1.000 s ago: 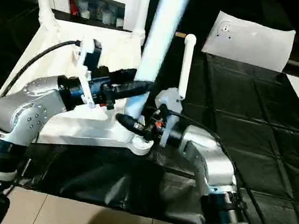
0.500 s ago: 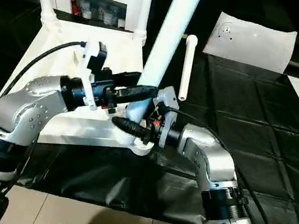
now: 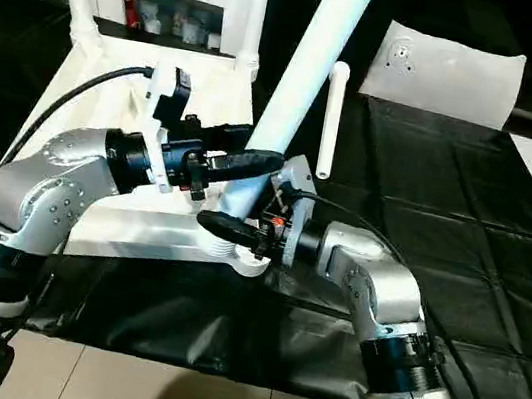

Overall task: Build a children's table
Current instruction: Insert table leg to table base

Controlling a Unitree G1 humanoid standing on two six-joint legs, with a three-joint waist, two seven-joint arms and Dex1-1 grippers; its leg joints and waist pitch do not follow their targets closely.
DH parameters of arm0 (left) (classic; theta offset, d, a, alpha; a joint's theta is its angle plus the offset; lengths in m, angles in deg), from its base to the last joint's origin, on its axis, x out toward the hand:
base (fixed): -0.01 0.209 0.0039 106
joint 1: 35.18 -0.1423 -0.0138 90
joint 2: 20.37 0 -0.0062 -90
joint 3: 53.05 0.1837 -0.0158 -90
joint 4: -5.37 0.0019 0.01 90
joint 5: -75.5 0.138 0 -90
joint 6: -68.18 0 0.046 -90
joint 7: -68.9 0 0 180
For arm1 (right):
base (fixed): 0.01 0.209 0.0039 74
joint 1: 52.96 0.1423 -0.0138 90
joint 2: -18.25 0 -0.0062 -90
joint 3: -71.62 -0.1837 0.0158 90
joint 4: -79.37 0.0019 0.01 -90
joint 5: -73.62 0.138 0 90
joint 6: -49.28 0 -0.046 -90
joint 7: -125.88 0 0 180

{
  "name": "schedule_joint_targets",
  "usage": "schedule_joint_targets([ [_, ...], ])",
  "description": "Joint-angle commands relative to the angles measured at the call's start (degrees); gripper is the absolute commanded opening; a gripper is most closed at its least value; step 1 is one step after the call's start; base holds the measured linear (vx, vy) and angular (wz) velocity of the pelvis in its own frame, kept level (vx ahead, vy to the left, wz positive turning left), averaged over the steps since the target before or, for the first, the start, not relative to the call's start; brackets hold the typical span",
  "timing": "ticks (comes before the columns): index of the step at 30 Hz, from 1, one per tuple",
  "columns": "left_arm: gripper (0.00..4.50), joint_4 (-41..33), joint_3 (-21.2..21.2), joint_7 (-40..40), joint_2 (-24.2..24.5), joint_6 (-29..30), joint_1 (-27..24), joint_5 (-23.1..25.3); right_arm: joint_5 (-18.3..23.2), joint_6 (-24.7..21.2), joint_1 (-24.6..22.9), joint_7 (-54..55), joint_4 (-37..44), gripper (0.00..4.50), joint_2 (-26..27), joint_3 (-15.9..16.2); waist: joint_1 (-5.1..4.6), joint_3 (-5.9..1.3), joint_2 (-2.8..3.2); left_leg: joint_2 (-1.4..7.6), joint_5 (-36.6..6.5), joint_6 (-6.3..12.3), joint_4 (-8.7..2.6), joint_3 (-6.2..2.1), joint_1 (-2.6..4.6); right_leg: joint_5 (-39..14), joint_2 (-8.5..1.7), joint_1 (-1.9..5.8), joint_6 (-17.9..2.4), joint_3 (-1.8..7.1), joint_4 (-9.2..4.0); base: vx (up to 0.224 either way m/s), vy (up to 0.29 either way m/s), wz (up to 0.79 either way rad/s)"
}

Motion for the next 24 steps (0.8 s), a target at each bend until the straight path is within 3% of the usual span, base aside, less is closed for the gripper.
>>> schedule_joint_targets([
  [1, 1.86, -2.0, 1.0, 1.4, -0.4, -0.1, 1.4, -1.1, 0.9, -0.8, 0.4, 0.0, 0.1, 2.11, -0.2, -1.5, -0.02, -4.45, 0.01, 5.00, -1.3, 2.90, -3.80, -1.62, -0.01, -10.3, -6.01, 3.79, -11.1, 3.67, -3.65, 0.000, 0.000, 0.00],
  [17, 1.86, -2.9, -0.3, 0.8, -1.3, 0.9, 2.0, -3.1, 0.9, 1.5, 0.1, -0.1, -0.6, 2.04, -0.1, -1.9, 0.04, -4.53, 0.06, 4.96, -1.0, 2.99, -3.73, -1.64, -0.06, -9.1, -5.95, 3.85, -11.4, 3.65, -3.49, 0.000, 0.000, 0.00],
  [20, 2.56, -4.6, -1.7, 0.7, -2.5, 4.2, 2.2, -7.1, 0.3, 2.5, -0.1, 0.1, -1.0, 2.04, 0.0, -1.6, 0.09, -4.53, 0.06, 4.91, -1.1, 2.73, -3.64, -1.56, -0.13, -8.7, -6.08, 3.90, -12.1, 3.67, -3.37, 0.000, 0.000, 0.00],
  [24, 2.75, -5.8, -4.7, -2.2, -5.6, 6.7, 2.6, -12.4, -0.2, 3.5, -0.2, 1.0, -1.6, 2.01, 0.5, -1.8, 0.12, -4.50, -0.01, 4.92, -1.4, 2.69, -3.56, -1.55, -0.29, -8.8, -6.05, 3.99, -12.8, 3.62, -3.31, 0.000, 0.000, 0.00],
])
